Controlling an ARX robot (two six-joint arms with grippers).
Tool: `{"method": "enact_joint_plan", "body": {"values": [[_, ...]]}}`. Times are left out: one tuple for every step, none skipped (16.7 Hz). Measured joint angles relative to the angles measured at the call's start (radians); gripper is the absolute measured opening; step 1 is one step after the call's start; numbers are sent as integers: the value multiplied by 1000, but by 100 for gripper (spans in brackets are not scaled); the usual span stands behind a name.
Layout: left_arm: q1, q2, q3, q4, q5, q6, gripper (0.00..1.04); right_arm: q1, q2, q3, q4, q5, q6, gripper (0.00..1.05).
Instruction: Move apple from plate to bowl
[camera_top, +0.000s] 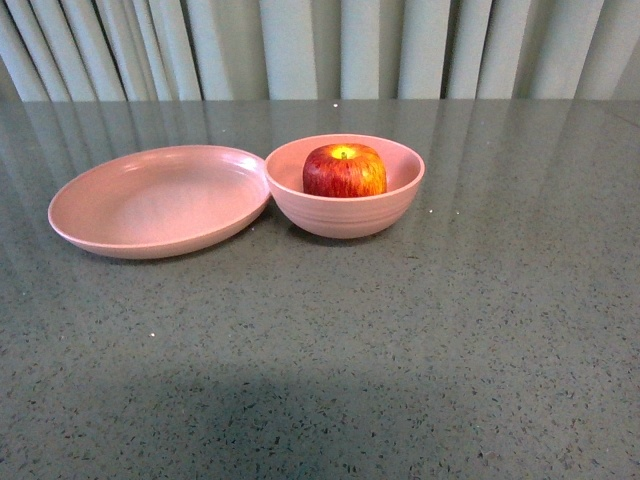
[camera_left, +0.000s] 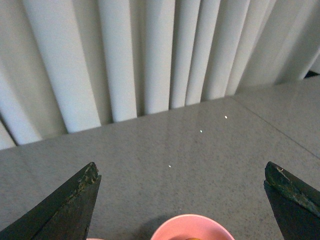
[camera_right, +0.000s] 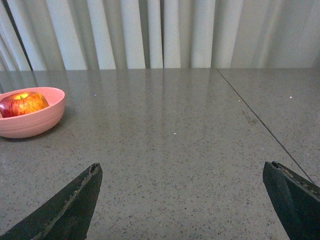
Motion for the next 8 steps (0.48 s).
{"method": "enact_joint_plan", "body": {"values": [[20, -53, -43, 24, -5, 6, 98, 0, 0, 0, 0, 0, 0, 98], [37, -96, -78, 37, -14, 12, 98, 0, 0, 0, 0, 0, 0, 98], [66, -160, -131, 45, -27, 26, 98, 0, 0, 0, 0, 0, 0, 98], [161, -355, -280, 18, -132, 31, 91, 0, 0, 0, 0, 0, 0, 98], [234, -591, -643, 177, -229, 29, 47, 0, 0, 0, 0, 0, 0, 98], [259, -672, -846, 244, -195, 29, 15, 0, 0, 0, 0, 0, 0, 98], [269, -703, -881, 262, -192, 29, 6, 0, 0, 0, 0, 0, 0, 98], [280, -731, -912, 274, -181, 26, 1, 0, 0, 0, 0, 0, 0, 98]]}}
